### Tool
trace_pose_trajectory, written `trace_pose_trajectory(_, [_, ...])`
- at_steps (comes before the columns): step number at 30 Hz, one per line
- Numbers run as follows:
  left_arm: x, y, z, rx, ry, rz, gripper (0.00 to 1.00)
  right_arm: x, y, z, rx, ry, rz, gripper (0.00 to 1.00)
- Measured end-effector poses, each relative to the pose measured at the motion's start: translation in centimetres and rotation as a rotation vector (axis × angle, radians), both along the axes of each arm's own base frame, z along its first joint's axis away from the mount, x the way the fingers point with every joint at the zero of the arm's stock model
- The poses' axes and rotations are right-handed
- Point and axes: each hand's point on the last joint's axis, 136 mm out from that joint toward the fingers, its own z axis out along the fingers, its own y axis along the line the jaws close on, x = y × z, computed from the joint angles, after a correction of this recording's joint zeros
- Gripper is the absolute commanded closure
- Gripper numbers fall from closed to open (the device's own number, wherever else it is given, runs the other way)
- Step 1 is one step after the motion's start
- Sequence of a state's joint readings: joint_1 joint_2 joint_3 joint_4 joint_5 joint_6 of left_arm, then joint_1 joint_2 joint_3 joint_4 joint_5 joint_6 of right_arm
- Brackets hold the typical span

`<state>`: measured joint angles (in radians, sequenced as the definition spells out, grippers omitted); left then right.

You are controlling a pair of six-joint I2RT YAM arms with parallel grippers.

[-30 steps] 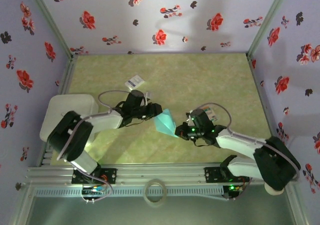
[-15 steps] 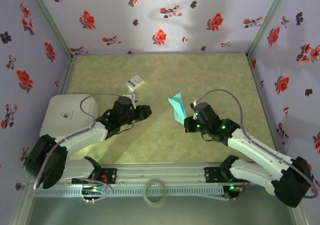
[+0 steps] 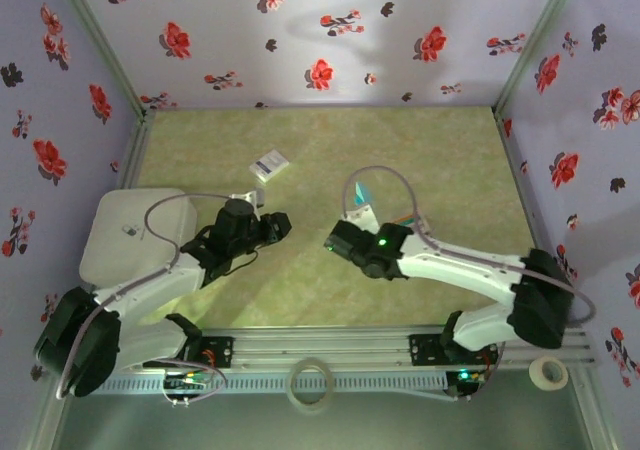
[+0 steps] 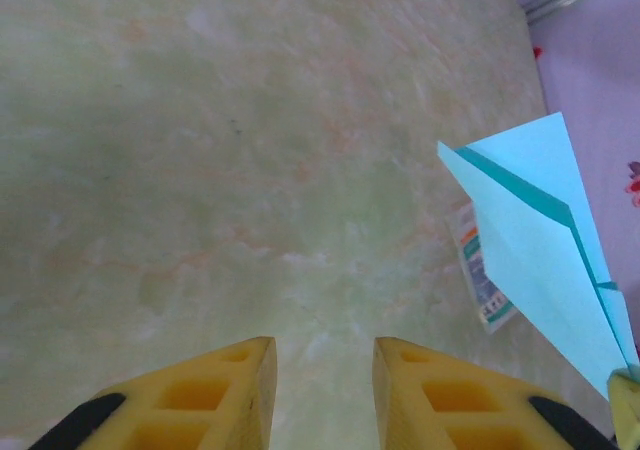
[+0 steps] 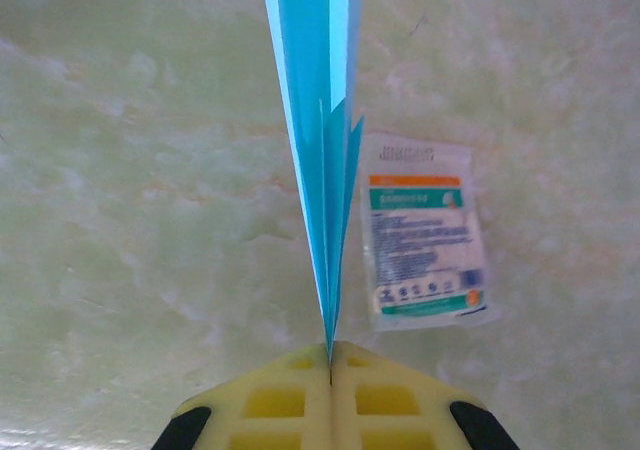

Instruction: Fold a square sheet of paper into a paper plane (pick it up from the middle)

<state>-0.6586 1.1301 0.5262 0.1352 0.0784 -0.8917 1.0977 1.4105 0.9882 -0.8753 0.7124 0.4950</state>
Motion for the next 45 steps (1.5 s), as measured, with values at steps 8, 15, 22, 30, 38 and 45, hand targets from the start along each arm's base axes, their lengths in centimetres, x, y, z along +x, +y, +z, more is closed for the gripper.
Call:
trace_pose_trajectory(8, [0.0,3.8,0.7,0.014,-0.001,0.154,0.66,-3.0,4.3,-5.3,-0.161,0.124,0.210,0.81])
trace_pose_trajectory(15, [-0.2,5.7,0.6,0.033,0.014,0.221,0.64,-5.5,8.6,-7.0,0.043,0.271,0.296,0.42])
trace_pose_trajectory(22, [-0.5,5.5,-0.4,0.046,0.052,0.204,0.69,-4.0,8.2,-4.4,0.437,0.302,0.190,0.48])
trace_pose_trajectory(30, [-0.8,2.9,-3.0,0.033,0.160,0.097,0.89,0.2,4.6,-6.5,0.922,0.439,-0.163,0.85])
trace_pose_trajectory(38, [-0.2,0.6,-2.6,-0.020,0.181,0.020,0.93,0.0,6.7,-8.8,1.045,0.611,-0.223,0.89])
trace_pose_trajectory(45, [-0.1,0.2,-2.2,-0.043,0.171,0.004,0.93,-0.4,6.9,-10.7,1.071,0.666,-0.310,0.89])
